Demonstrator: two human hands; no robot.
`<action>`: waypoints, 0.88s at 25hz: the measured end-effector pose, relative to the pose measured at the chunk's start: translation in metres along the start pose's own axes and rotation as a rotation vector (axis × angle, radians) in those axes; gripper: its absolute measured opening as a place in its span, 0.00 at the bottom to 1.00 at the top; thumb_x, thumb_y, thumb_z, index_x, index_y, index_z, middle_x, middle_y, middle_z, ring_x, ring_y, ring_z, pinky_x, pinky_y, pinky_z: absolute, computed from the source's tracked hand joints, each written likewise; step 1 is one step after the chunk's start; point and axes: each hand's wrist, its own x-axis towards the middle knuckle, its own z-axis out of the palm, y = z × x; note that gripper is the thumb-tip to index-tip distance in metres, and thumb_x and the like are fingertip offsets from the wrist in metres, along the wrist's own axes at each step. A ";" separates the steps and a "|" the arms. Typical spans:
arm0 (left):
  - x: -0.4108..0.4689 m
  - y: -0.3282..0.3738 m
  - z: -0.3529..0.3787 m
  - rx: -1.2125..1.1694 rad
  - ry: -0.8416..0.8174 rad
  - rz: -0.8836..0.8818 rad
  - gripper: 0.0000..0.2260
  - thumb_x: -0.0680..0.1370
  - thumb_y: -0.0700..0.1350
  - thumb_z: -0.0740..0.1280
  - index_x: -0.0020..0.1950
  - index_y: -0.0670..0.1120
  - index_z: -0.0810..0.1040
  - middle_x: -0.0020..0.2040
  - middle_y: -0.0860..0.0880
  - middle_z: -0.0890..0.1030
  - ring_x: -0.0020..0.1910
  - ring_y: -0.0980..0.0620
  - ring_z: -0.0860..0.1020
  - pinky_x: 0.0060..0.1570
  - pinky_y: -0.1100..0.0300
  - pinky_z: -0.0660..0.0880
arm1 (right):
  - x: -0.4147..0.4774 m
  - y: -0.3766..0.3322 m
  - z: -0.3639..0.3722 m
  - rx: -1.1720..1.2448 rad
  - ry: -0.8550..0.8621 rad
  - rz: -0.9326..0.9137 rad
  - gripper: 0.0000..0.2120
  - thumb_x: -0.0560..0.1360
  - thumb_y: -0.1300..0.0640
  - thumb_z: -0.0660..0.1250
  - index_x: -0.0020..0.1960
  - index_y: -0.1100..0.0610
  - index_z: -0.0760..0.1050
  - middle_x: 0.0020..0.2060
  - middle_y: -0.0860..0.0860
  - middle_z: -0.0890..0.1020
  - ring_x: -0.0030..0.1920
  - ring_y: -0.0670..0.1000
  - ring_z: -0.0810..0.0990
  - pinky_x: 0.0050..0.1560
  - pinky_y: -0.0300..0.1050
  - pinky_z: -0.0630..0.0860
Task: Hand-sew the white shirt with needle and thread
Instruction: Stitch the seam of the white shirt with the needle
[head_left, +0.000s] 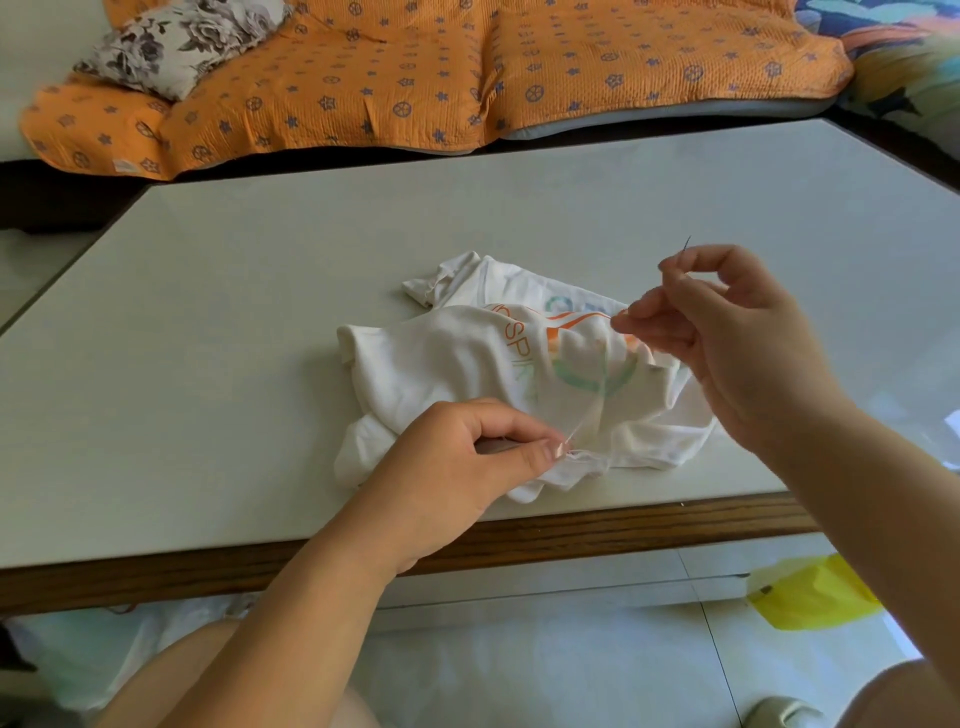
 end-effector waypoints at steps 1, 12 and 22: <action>0.000 -0.001 0.000 -0.002 -0.010 -0.014 0.04 0.74 0.46 0.73 0.47 0.51 0.86 0.42 0.58 0.85 0.42 0.66 0.79 0.44 0.74 0.71 | 0.004 0.001 -0.003 -0.135 0.023 -0.080 0.06 0.80 0.60 0.62 0.46 0.51 0.73 0.32 0.50 0.83 0.40 0.55 0.86 0.54 0.53 0.79; -0.001 0.001 -0.012 -0.076 -0.103 -0.070 0.05 0.68 0.51 0.72 0.41 0.53 0.86 0.39 0.56 0.85 0.41 0.64 0.79 0.46 0.71 0.71 | 0.032 0.004 -0.043 -0.760 0.222 -0.296 0.07 0.81 0.58 0.59 0.55 0.51 0.74 0.42 0.51 0.83 0.44 0.48 0.82 0.37 0.32 0.69; -0.002 0.000 -0.017 -0.067 -0.111 -0.093 0.10 0.64 0.56 0.73 0.42 0.54 0.87 0.42 0.48 0.85 0.43 0.59 0.79 0.48 0.66 0.73 | 0.027 -0.001 -0.049 -0.851 0.241 -0.188 0.07 0.81 0.56 0.59 0.53 0.51 0.74 0.40 0.51 0.82 0.44 0.52 0.81 0.38 0.40 0.70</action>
